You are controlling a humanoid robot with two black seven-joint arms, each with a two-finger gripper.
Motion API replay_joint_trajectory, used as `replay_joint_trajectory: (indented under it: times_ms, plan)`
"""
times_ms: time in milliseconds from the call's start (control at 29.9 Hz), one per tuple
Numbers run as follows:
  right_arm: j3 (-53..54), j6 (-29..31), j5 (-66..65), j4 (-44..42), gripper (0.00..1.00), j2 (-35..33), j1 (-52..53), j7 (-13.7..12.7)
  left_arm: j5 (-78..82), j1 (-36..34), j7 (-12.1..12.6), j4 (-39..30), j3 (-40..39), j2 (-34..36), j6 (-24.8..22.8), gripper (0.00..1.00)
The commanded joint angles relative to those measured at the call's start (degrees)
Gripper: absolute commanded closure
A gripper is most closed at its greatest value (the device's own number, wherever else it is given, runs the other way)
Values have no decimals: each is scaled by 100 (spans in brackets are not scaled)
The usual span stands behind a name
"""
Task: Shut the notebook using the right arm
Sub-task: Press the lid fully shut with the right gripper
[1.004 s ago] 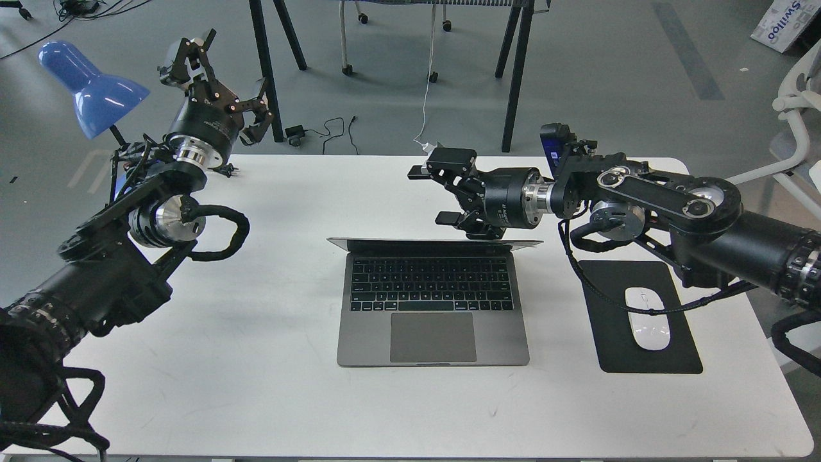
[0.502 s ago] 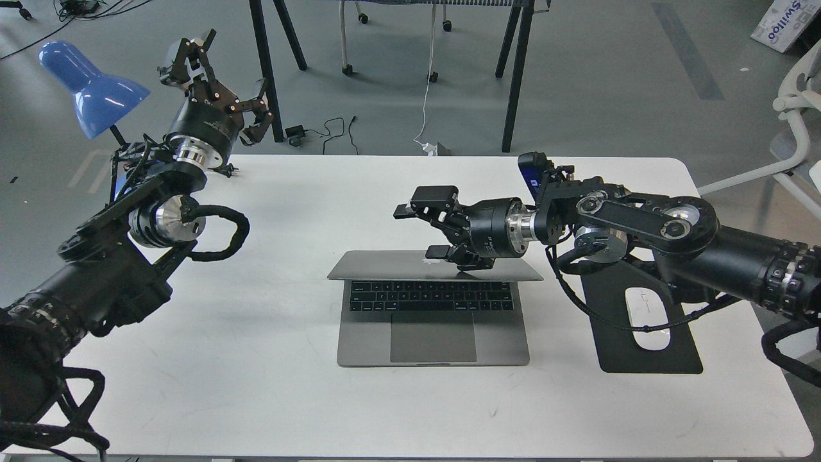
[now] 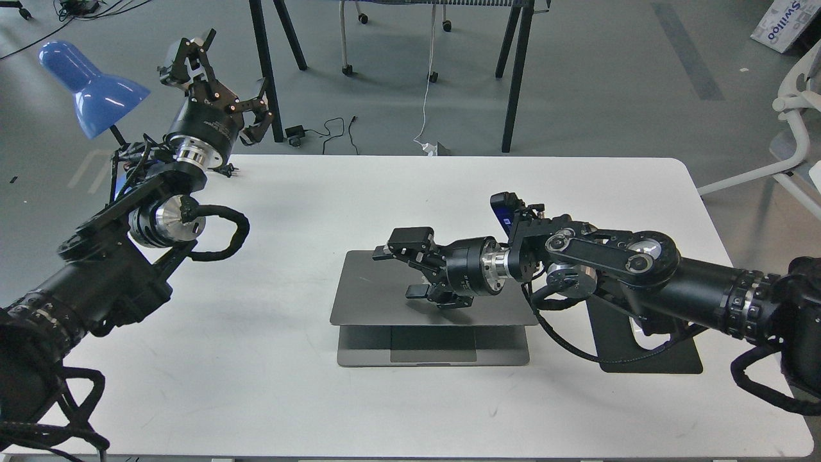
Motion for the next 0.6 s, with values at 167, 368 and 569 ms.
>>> replay_joint_trajectory:
  times_ms: [167,368,569]
  plan:
    - [10,-27,-13,-203,0,95,-334,0,-2,1,0,0,4,0,-4,0]
    - [18,-124,-4,-519,0,130,-501,0,7,1,0,0,4,0,-4,0]
    - [10,-238,-4,-607,0,139,-651,0,7,1,0,0,-4,0,-4,0]
